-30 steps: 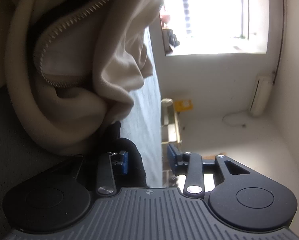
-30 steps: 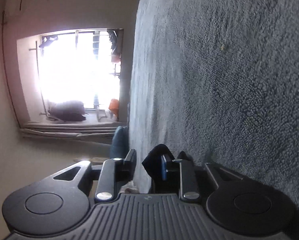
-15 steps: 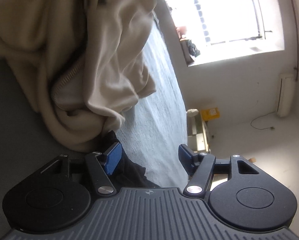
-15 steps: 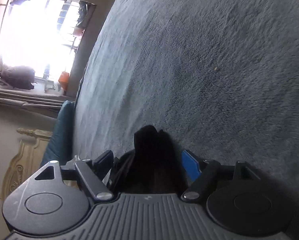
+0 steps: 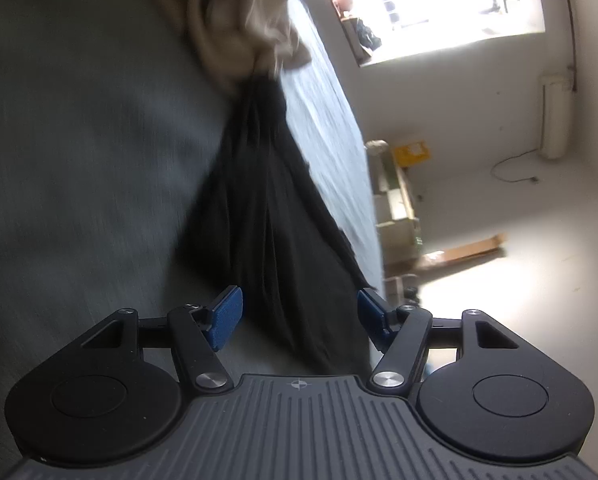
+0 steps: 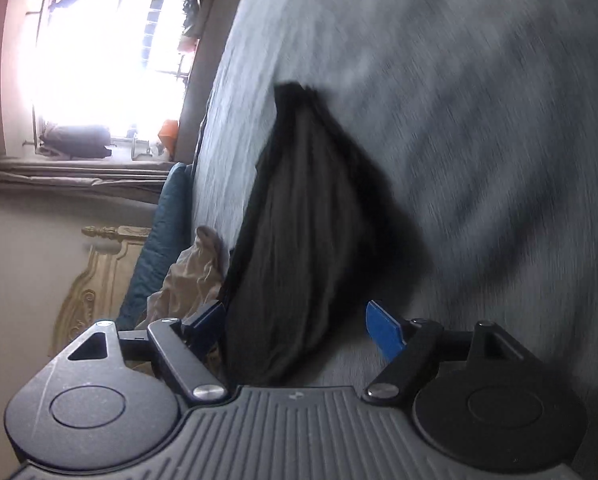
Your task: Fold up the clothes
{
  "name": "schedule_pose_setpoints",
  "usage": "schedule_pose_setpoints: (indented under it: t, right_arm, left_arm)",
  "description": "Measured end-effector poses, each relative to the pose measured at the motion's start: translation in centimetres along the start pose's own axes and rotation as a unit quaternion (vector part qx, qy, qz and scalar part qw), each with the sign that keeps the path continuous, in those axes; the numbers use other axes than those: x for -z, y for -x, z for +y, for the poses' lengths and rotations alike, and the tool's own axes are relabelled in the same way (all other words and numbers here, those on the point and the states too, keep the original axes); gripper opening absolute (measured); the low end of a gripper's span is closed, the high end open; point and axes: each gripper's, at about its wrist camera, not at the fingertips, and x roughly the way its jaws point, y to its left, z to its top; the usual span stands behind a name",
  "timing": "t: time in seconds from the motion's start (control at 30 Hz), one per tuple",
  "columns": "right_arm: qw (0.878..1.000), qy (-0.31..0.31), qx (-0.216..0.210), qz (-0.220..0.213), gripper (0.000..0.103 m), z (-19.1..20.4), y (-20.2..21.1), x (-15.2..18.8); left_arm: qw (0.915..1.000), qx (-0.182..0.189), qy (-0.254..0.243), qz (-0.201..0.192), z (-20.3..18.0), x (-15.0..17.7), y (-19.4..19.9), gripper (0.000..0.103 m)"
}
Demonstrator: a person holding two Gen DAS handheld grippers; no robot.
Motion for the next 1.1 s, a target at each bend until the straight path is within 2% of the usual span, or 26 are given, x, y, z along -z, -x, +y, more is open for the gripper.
schedule_pose_setpoints:
  t: [0.1,0.13,0.23,0.37,0.43,0.5,0.57,0.6,0.63,0.67,0.73,0.8,1.0,1.1]
  right_arm:
    - [1.000,-0.011,0.013,-0.013,0.080,-0.7,-1.5,0.1]
    - [1.000,-0.014,0.018,-0.017,0.079,-1.0,-2.0,0.1]
    - [0.999,-0.020,0.019,-0.034,0.077,-1.0,-3.2,-0.8]
    - [0.998,-0.036,0.015,-0.052,0.062,-1.4,-4.8,-2.5]
    - [0.997,-0.044,0.008,-0.055,0.059,-1.9,-5.6,-3.2]
    - [0.997,-0.038,0.006,-0.059,0.053,-1.8,-6.6,-3.6]
    - [0.997,-0.029,0.013,-0.066,0.033,-1.7,-7.4,-4.0]
    - [0.997,-0.029,0.015,-0.069,0.026,-1.9,-7.7,-4.0]
    - [0.997,-0.028,0.017,-0.072,0.014,-2.1,-8.1,-4.0]
    - [0.997,-0.027,0.019,-0.074,0.007,-2.3,-8.3,-4.1]
    - [0.997,-0.021,0.012,-0.077,0.005,-2.6,-8.2,-4.1]
    - [0.996,-0.012,0.010,-0.082,0.005,-2.3,-7.5,-3.9]
    - [0.996,0.026,-0.006,-0.091,0.004,-0.2,-4.4,-2.4]
    - [0.995,0.040,-0.019,-0.090,0.004,0.1,-1.6,-0.6]
  left_arm:
    - [0.9997,-0.019,0.007,-0.012,1.2,0.7,-1.6,0.063]
    - [0.9994,-0.028,0.008,-0.018,1.5,0.8,-2.0,0.061]
    - [0.9987,-0.020,0.019,-0.043,2.1,0.7,-1.8,0.057]
    - [0.9972,-0.012,0.039,-0.062,3.0,0.0,-1.5,0.048]
    - [0.9966,-0.005,0.048,-0.067,3.4,-0.3,-1.6,0.043]
    - [0.9957,-0.002,0.058,-0.072,3.4,-0.4,-3.1,0.038]
    - [0.9947,0.001,0.067,-0.077,3.6,-0.5,-3.8,0.026]
    - [0.9941,0.002,0.073,-0.080,3.8,-0.5,-3.9,0.023]
    - [0.9933,0.003,0.081,-0.082,4.0,-0.5,-4.0,0.015]
    - [0.9922,0.004,0.094,-0.081,4.2,-0.6,-4.1,0.011]
    - [0.9899,0.007,0.114,-0.084,4.5,-0.6,-3.8,0.005]
    - [0.9878,0.009,0.127,-0.090,4.4,-0.5,-3.1,0.003]
    - [0.9913,0.006,0.080,-0.105,1.4,1.4,0.0,0.001]
    - [0.9929,0.016,0.054,-0.105,0.0,3.8,2.2,0.001]
